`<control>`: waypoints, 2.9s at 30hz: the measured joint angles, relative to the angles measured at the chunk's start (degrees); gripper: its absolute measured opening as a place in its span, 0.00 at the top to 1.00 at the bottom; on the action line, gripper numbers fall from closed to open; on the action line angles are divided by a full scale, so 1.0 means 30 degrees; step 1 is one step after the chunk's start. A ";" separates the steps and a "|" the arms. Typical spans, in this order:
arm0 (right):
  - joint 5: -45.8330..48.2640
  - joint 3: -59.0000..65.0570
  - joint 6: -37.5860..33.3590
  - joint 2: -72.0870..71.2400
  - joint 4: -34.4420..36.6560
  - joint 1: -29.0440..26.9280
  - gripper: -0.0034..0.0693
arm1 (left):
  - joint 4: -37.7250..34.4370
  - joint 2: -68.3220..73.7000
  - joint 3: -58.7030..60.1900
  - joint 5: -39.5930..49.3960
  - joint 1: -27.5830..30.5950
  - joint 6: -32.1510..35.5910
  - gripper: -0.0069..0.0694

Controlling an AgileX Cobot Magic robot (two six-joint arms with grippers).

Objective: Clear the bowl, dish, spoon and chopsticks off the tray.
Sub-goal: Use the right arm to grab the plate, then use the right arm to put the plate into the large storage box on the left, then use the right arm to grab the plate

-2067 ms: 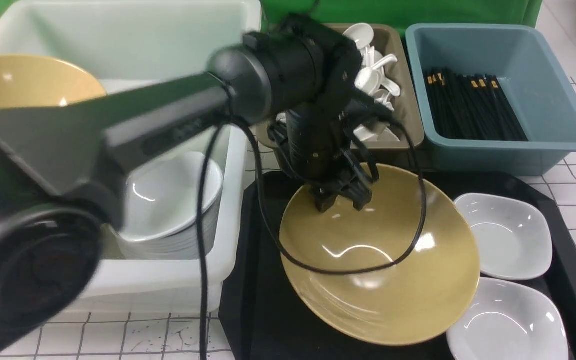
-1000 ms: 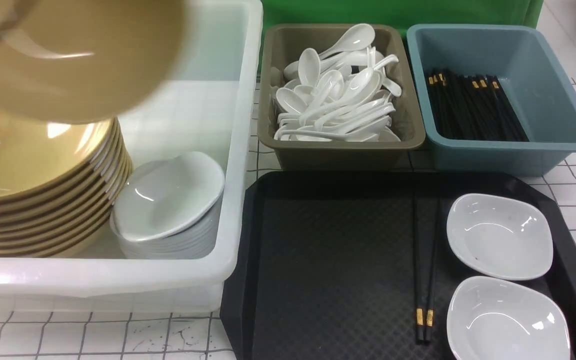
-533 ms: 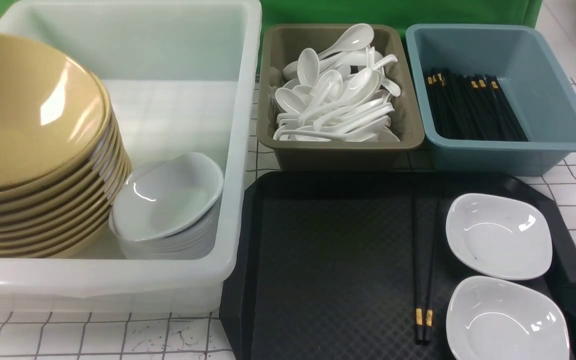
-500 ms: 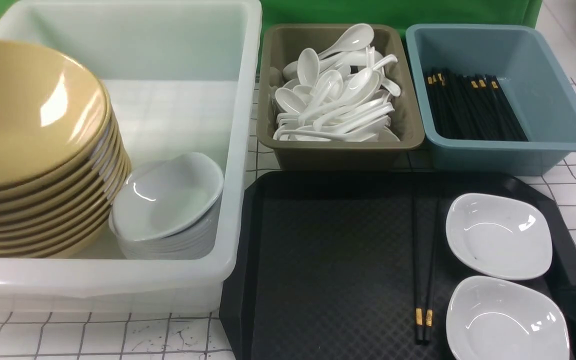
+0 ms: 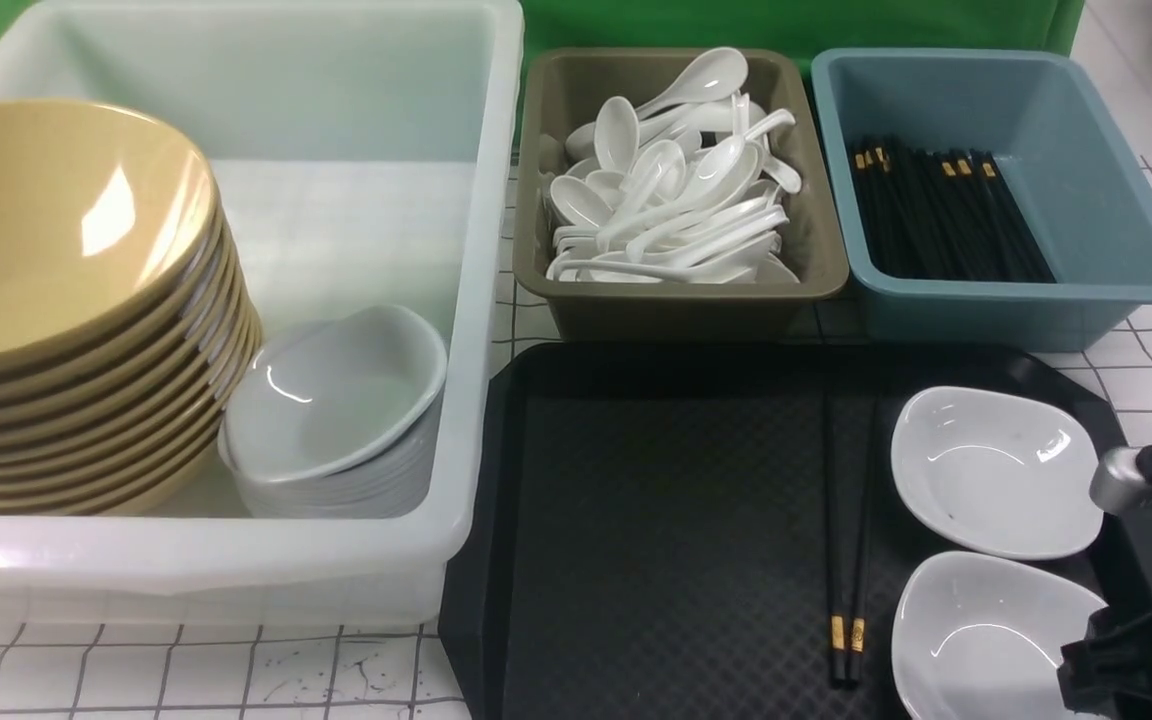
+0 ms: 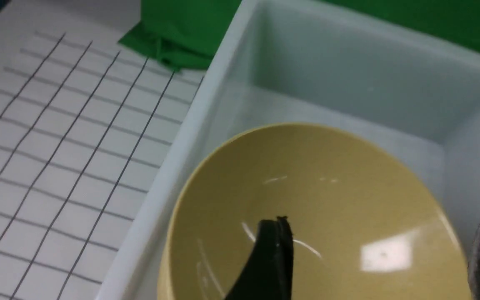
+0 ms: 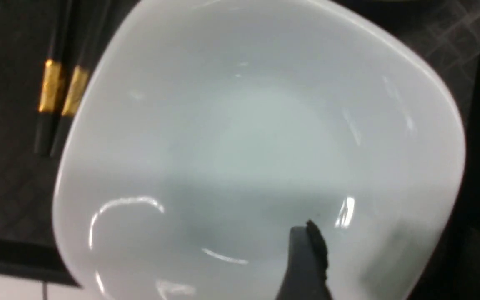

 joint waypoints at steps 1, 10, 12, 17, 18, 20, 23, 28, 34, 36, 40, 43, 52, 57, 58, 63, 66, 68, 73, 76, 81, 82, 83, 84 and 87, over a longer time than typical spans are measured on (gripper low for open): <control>-0.0233 0.0000 0.0079 0.0350 0.0022 0.0000 0.28 | -0.0039 -0.0636 0.0166 -0.0026 -0.0465 0.0064 0.22; -0.2768 0.0222 -0.0316 0.1994 0.0900 0.0000 0.60 | -0.0134 -0.6546 0.5568 -0.3663 -0.2838 0.0212 0.40; -0.2765 -0.0039 -0.0916 0.1664 0.1233 0.0000 0.71 | 0.0035 -0.7912 0.7218 -0.4437 -0.2838 0.0212 0.53; -0.1595 -0.1191 -0.1922 -0.1177 0.1729 0.0102 0.85 | 0.0711 -1.0345 1.0677 -0.5223 -0.2838 0.0235 0.86; -0.1160 -0.1875 -0.2417 -0.1970 0.2099 0.0130 0.85 | 0.0819 -1.0767 1.1383 -0.5418 -0.2838 0.0261 0.88; -0.0749 -0.3628 -0.3381 -0.3255 0.3281 0.0630 0.85 | 0.0965 -1.1477 1.2806 -0.6218 -0.2838 0.0442 0.91; -0.1275 -0.6056 -0.4198 -0.3249 0.4954 0.2224 0.85 | 0.1011 -1.1887 1.4241 -0.7836 -0.2838 0.0499 0.92; -0.2723 -1.0711 -0.4393 0.0816 0.5699 0.6590 0.85 | 0.1011 -1.1911 1.5595 -0.9569 -0.2838 0.0498 0.92; -0.2642 -1.5720 -0.4847 0.6608 0.5897 0.9909 0.85 | 0.1011 -1.1977 1.5708 -0.9818 -0.2838 0.0530 0.92; -0.2503 -1.7945 -0.4847 0.8963 0.5780 1.0646 0.85 | 0.1011 -1.2019 1.5708 -0.9840 -0.2838 0.0536 0.92; -0.2211 -2.0481 -0.4683 1.1584 0.5482 1.1098 0.85 | 0.1028 -1.2019 1.5759 -0.9919 -0.3042 0.0552 0.92; -0.1999 -2.1527 -0.4538 1.2678 0.5294 1.1138 0.83 | 0.1028 -1.2019 1.6128 -1.0219 -0.3430 0.0575 0.92; -0.1725 -2.2076 -0.4691 1.3037 0.5015 1.1143 0.47 | 0.1097 -1.2019 1.6651 -1.0890 -0.4202 0.0618 0.92; -0.0152 -2.2270 -0.4237 1.1960 0.1291 1.1143 0.41 | 0.1097 -1.2019 1.6666 -1.0892 -0.4213 0.0626 0.92; -0.0081 -2.2287 -0.4133 1.1842 0.1070 1.1143 0.42 | 0.1097 -1.2019 1.6666 -1.0885 -0.4213 0.0626 0.92; 0.3422 -2.2072 -0.1783 1.0095 -0.3929 1.0290 0.63 | 0.1080 -1.2019 1.6666 -1.0804 -0.4213 0.0626 0.92; 0.4957 -2.0666 -0.0388 0.9018 -0.4741 0.8569 0.68 | 0.1014 -1.2019 1.6666 -1.0731 -0.4213 0.0626 0.92; 0.5572 -1.7946 -0.0317 0.8023 -0.3568 0.5802 0.69 | 0.0666 -1.2019 1.6666 -1.0645 -0.4213 0.0626 0.92; 0.3580 -1.0615 -0.2886 0.6509 0.2686 -0.0879 0.57 | 0.0288 -1.2019 1.6666 -1.0663 -0.4213 0.0626 0.92; 0.2464 -0.7995 -0.4350 0.5856 0.5573 -0.3181 0.47 | 0.0288 -1.2019 1.6666 -1.0662 -0.4213 0.0641 0.92; 0.1598 -0.5202 -0.5627 0.5118 0.7605 -0.4896 0.32 | 0.0275 -1.2019 1.6666 -1.0851 -0.4240 0.0641 0.92; 0.1565 -0.4780 -0.5780 0.5116 0.7709 -0.5030 0.31 | 0.0275 -1.2019 1.6666 -1.0942 -0.4240 0.0641 0.92; 0.1547 -0.4592 -0.5829 0.5116 0.7753 -0.5048 0.30 | 0.0275 -1.2019 1.6666 -1.0949 -0.4257 0.0641 0.92; 0.1486 -0.4432 -0.5861 0.5116 0.7786 -0.5067 0.30 | 0.0275 -1.2019 1.6666 -1.0973 -0.4263 0.0641 0.92; 0.0973 -0.4175 -0.5921 0.5116 0.7800 -0.5106 0.29 | 0.0267 -1.2019 1.6690 -1.0991 -0.4263 0.0648 0.92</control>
